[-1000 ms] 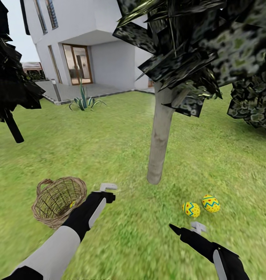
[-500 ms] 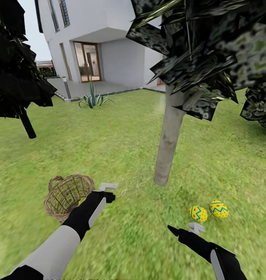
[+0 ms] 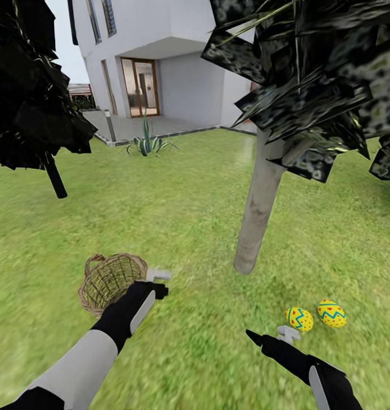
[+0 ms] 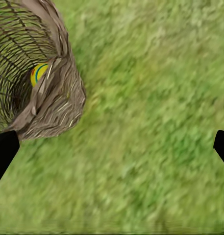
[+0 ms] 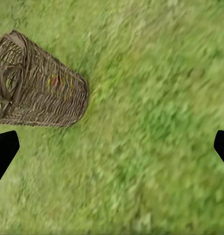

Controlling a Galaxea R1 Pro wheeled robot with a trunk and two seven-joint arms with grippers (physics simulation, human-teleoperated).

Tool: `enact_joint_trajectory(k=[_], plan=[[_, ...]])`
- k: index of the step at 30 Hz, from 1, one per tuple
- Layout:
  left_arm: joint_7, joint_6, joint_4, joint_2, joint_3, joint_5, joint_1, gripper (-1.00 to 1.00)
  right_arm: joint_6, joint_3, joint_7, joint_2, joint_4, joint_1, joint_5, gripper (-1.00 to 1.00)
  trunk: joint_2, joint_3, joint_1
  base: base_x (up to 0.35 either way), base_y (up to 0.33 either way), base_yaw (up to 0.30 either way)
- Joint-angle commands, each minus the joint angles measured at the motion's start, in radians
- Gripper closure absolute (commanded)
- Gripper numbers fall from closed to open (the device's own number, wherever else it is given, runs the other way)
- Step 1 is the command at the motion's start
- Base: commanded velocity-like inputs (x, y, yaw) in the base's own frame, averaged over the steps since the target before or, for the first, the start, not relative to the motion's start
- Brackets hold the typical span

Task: Take the three Easter eggs out of the wicker basket on the lawn in the garden, then place them on the lawn next to a single tree (choose any tree) so that all three eggs are next to the same tree and none are left in the basket.

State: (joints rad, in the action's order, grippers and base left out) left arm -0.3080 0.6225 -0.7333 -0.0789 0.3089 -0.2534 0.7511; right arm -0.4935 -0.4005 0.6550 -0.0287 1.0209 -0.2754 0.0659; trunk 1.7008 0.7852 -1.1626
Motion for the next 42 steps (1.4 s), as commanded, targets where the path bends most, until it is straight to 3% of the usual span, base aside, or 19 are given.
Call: enact_joint_trajectory(k=[1,24,42], plan=[[-0.01,0.003,0.005,0.001,0.004,-0.011,0.001,-1.0,-0.009,-0.004,0.003,-0.001,0.001,-0.001,0.007,-1.0,-0.007,-0.002,0.004,0.0,0.0,0.033],[-0.009,0.002,0.036,0.001,0.004,-0.012,0.004,-1.0,-0.01,-0.005,-0.003,-0.003,0.001,-0.001,0.009,-1.0,-0.168,-0.074,0.092,0.0,0.0,0.003],[0.001,0.003,0.035,0.001,0.004,-0.013,0.004,-1.0,-0.011,-0.002,-0.007,-0.005,0.001,-0.001,0.0,-1.0,-0.168,-0.069,0.092,0.0,0.007,0.212]])
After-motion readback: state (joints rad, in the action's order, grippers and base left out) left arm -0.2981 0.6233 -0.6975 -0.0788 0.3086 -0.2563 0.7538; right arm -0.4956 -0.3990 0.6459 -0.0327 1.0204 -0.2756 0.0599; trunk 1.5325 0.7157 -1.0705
